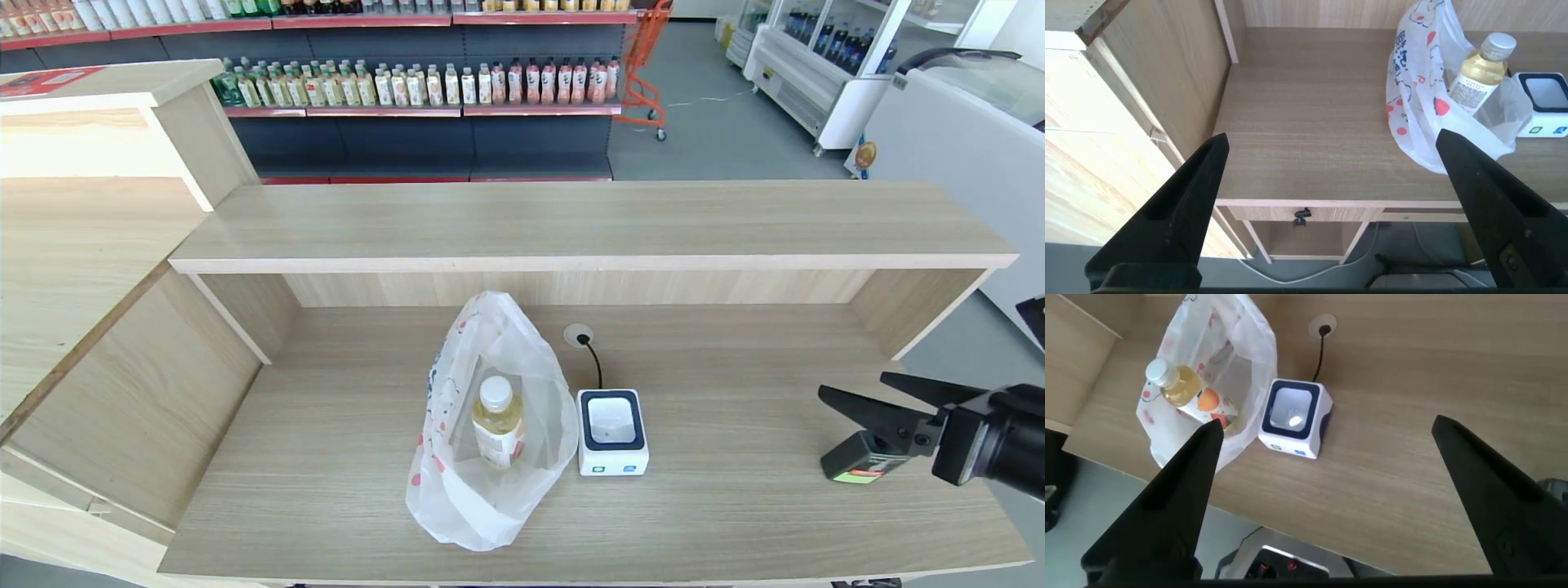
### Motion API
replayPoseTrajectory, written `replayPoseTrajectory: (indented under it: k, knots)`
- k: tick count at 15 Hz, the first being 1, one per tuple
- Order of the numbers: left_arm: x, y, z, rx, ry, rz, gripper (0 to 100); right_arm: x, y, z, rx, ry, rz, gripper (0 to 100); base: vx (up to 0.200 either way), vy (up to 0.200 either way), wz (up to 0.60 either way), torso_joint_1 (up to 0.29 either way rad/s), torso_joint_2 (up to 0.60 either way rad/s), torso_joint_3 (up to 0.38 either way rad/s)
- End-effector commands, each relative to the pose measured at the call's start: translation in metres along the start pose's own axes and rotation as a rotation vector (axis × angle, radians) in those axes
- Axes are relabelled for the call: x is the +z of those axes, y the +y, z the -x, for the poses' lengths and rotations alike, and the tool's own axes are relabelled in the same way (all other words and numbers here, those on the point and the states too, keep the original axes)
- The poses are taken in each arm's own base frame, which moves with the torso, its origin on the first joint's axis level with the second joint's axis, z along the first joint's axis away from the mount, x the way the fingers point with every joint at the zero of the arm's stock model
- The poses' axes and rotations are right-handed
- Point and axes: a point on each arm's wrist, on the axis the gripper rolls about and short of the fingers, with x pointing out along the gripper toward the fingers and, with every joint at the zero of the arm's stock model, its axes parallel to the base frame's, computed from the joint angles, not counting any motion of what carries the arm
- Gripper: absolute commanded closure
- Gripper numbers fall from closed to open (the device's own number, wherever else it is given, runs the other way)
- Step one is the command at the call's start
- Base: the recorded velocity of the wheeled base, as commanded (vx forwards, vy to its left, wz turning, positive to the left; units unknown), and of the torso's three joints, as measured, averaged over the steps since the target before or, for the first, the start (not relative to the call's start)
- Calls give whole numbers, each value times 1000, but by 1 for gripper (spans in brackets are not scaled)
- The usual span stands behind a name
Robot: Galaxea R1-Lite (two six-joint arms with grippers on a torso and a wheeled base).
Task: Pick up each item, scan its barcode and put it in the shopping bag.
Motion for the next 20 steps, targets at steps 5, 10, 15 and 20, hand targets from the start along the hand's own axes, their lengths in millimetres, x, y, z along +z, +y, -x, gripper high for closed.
replayPoseTrajectory:
  k: [5, 10, 15, 20]
  knots:
    - [0, 0, 0, 0, 0, 0, 0, -8, 14, 42, -13, 52, -21, 0, -200, -200, 0, 5, 0, 1]
    - [0, 0, 0, 0, 0, -2, 0, -7, 12, 37, -33, 77, -7, 0, -80, -80, 0, -3, 0, 3]
    - [0, 0, 0, 0, 0, -3, 0, -2, 5, 23, -104, 99, -3, 0, 0, -160, 0, 7, -4, 7]
    - [0, 0, 0, 0, 0, -5, 0, -10, -5, 12, -255, 170, -17, 0, 0, -200, 0, 5, 0, -2]
